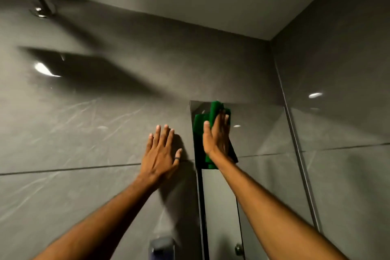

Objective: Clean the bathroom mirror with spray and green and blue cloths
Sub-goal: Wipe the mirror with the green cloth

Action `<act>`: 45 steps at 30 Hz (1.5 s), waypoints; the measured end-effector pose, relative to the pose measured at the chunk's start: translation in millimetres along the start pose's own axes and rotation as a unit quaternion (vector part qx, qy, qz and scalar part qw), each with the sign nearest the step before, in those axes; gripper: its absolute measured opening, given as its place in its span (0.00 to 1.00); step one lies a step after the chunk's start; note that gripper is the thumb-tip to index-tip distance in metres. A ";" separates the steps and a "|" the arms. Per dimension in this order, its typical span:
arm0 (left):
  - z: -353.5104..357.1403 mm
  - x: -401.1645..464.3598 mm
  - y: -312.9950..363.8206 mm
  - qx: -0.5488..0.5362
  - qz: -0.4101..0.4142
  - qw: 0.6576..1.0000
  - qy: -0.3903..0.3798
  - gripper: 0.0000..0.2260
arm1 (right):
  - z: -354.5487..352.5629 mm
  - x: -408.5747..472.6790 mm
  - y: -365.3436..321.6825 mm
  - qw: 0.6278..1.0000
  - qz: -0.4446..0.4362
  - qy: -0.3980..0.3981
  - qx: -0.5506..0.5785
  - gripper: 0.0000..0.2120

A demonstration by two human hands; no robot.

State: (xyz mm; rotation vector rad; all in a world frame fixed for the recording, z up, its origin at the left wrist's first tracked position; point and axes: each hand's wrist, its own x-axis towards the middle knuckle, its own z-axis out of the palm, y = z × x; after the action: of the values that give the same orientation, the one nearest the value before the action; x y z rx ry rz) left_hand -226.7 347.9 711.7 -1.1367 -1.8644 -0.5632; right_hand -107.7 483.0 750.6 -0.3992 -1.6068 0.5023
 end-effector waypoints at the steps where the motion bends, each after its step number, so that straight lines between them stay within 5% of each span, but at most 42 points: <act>1: 1.3 9.2 -0.8 0.020 0.001 1.000 -0.001 0.35 | 9.4 19.0 -6.1 0.997 -0.054 -0.022 -0.057 0.32; 4: 5.6 23.1 -4.2 0.099 0.027 0.993 0.063 0.35 | 30.0 57.5 -6.8 0.953 -0.209 -0.032 -0.217 0.31; 10: 13.5 51.0 -14.0 0.169 0.042 0.971 0.166 0.35 | 24.4 131.6 9.9 0.912 -0.319 0.016 -0.256 0.27; 19: 46.3 43.7 -4.8 0.192 0.061 0.961 0.190 0.36 | -67.4 203.7 127.5 0.964 -0.129 0.067 -0.223 0.28; 25: 61.9 46.7 6.2 0.185 0.064 0.960 0.203 0.35 | -141.0 233.0 215.0 0.962 0.006 0.156 -0.225 0.25; 29: 58.5 60.2 -2.0 0.193 0.063 0.955 0.218 0.35 | -128.1 235.5 220.1 0.964 0.049 0.174 -0.193 0.25; 39: 70.3 70.2 -9.0 0.179 0.068 0.959 0.210 0.36 | 10.0 156.1 72.6 0.951 -0.183 0.096 -0.229 0.32; 45: 83.2 33.1 -14.3 0.170 0.096 0.964 0.180 0.36 | 68.1 18.9 78.8 0.941 -0.269 0.027 -0.202 0.27</act>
State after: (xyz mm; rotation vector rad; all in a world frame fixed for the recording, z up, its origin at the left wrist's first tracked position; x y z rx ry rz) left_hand -282.6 417.6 696.4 -0.9047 -1.4496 -0.2990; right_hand -180.3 553.6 719.8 -0.2547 -1.6787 -0.2597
